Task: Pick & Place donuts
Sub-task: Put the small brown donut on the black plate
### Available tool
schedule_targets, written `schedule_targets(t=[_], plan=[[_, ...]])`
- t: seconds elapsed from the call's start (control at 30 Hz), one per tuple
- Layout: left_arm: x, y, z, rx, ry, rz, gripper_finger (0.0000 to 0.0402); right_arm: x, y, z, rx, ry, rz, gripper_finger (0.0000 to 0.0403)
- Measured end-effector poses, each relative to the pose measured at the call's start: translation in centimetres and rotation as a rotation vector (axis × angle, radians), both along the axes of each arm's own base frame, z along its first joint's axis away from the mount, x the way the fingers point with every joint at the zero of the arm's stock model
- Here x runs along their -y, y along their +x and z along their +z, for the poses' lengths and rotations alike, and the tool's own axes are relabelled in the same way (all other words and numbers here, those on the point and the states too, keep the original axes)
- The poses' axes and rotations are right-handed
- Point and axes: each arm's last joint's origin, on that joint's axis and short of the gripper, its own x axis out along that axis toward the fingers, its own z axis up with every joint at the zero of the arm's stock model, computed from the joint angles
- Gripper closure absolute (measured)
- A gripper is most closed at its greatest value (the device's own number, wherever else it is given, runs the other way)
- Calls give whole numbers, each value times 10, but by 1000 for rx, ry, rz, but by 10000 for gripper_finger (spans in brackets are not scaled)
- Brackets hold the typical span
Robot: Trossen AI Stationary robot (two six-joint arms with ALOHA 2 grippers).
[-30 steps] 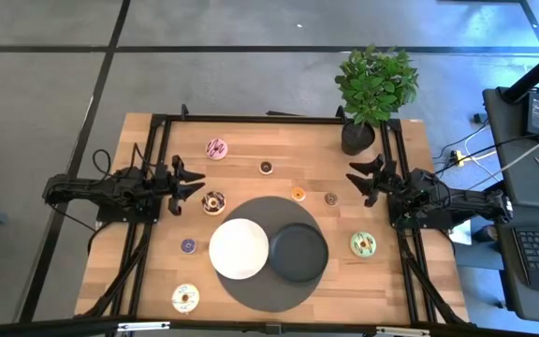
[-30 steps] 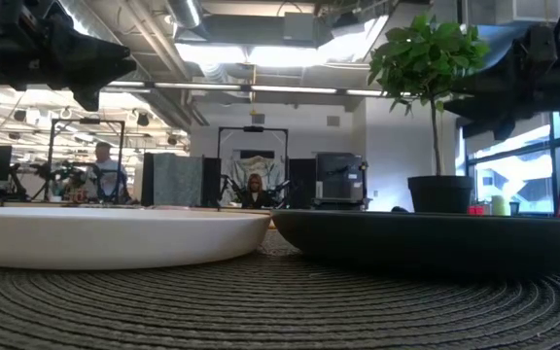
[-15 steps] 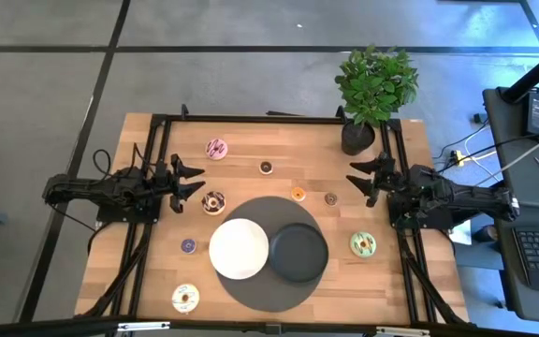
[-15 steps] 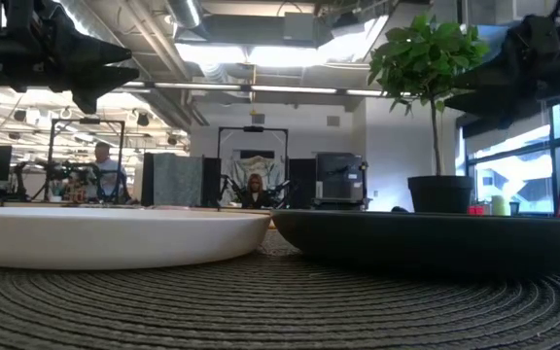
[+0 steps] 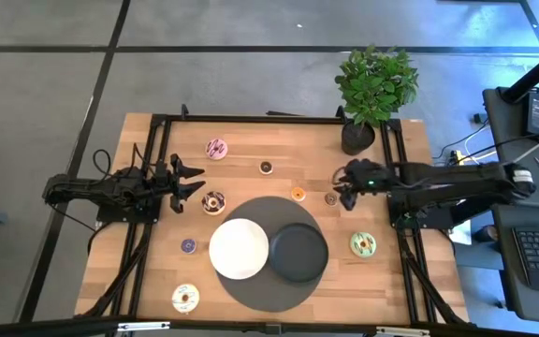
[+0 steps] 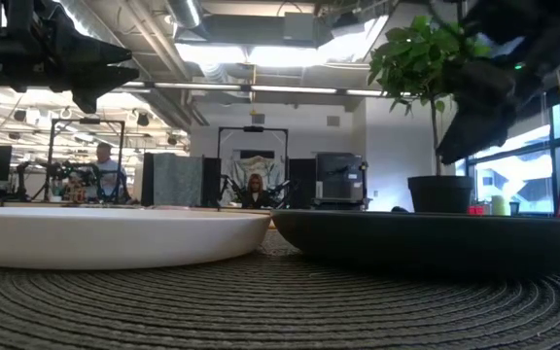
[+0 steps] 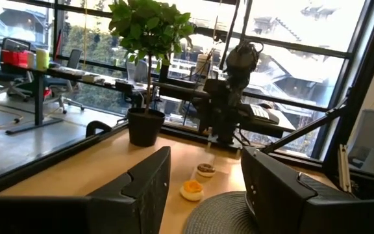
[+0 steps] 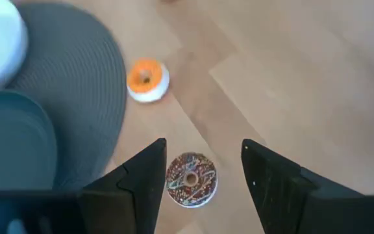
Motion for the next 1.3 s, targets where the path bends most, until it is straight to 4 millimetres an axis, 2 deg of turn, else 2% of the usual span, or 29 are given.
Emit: schedule_targets(t=[0.17,0.4,0.93,1.03,1.3], plan=[[0,0,0,1,-4,-2,217,2,20,-10,-182,38,-25,202],[0,0,0,1,-3,-2,215,2,33,-34,-323,118,-96,202],[0,0,-1,-7,-2,14,219,20,40,-56,-385,214,-204,204],[-1,0,-1,-7,-7,45,219,21,41,-56,-385,229,-191,217],[-2,-1,-1,-8,-11,78,219,20,41,-56,-387,257,-158,282]])
